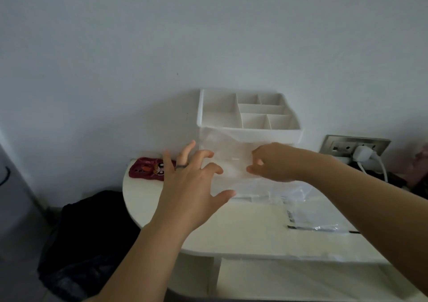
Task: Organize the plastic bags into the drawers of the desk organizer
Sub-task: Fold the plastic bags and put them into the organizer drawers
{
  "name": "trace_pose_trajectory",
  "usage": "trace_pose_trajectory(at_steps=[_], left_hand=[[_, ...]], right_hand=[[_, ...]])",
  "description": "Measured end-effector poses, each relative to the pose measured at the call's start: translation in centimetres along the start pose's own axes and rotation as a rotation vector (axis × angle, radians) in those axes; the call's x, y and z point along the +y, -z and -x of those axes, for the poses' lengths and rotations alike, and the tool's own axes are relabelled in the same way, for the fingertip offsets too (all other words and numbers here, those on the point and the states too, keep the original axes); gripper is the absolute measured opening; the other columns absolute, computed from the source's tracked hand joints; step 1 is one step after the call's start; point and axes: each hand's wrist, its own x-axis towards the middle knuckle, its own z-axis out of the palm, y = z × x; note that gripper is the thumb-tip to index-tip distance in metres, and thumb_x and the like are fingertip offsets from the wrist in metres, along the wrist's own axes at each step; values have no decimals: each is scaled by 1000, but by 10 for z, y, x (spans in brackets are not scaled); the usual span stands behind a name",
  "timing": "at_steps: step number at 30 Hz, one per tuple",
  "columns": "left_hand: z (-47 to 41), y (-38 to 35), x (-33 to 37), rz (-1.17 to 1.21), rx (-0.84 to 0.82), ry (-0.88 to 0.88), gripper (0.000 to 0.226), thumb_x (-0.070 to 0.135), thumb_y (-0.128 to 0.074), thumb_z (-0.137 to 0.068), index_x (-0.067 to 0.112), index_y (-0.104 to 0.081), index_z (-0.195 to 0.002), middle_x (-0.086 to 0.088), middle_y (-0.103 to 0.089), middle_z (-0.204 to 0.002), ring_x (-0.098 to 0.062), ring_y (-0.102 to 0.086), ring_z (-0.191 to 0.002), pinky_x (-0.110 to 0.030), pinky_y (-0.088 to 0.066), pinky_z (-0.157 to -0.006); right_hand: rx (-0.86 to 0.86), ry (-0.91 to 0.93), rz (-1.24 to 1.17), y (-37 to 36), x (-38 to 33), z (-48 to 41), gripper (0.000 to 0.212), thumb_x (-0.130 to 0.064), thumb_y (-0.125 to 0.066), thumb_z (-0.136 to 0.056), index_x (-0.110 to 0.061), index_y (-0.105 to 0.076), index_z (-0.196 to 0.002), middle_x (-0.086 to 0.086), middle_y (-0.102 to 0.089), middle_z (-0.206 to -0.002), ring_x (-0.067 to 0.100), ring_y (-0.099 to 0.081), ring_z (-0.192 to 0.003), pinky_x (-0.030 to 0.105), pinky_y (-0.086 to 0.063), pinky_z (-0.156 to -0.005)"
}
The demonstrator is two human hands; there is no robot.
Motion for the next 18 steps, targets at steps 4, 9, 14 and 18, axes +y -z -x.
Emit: trace_pose_trajectory(at_steps=[4, 9, 14, 18], left_hand=[[-1, 4, 1, 12, 3, 3, 55, 74, -45, -76, 39, -59, -116, 16, -39, -141, -10, 0, -141, -55, 11, -112], [-2, 4, 2, 2, -29, 16, 49, 72, -43, -79, 41, -61, -113, 16, -43, -139, -14, -6, -143, -57, 8, -113], [-3, 5, 1, -31, -19, 8, 51, 72, -42, -80, 39, -61, -114, 15, -43, -138, -14, -8, -143, -59, 4, -113], [-4, 3, 1, -16, 31, 17, 45, 71, -47, -78, 37, -55, -106, 12, -36, -136, -16, -9, -142, -59, -3, -113]], right_hand=[[172, 107, -19, 4, -11, 6, 30, -36, -44, -97, -17, -62, -113, -1, -60, -118, 14, -53, -99, 25, -40, -90], [-10, 161, 16, -4, -34, -14, 53, -46, -44, -96, -21, -38, -142, -1, -41, -145, 21, -35, -134, 33, -26, -109], [-102, 213, -70, 5, -36, -29, 37, -47, -53, -90, -21, -59, -115, -12, -55, -101, 7, -50, -95, 14, -35, -83], [-82, 114, -130, -9, -32, -43, 54, -50, -52, -87, -16, -47, -130, -1, -51, -127, 21, -48, -116, 37, -39, -100]])
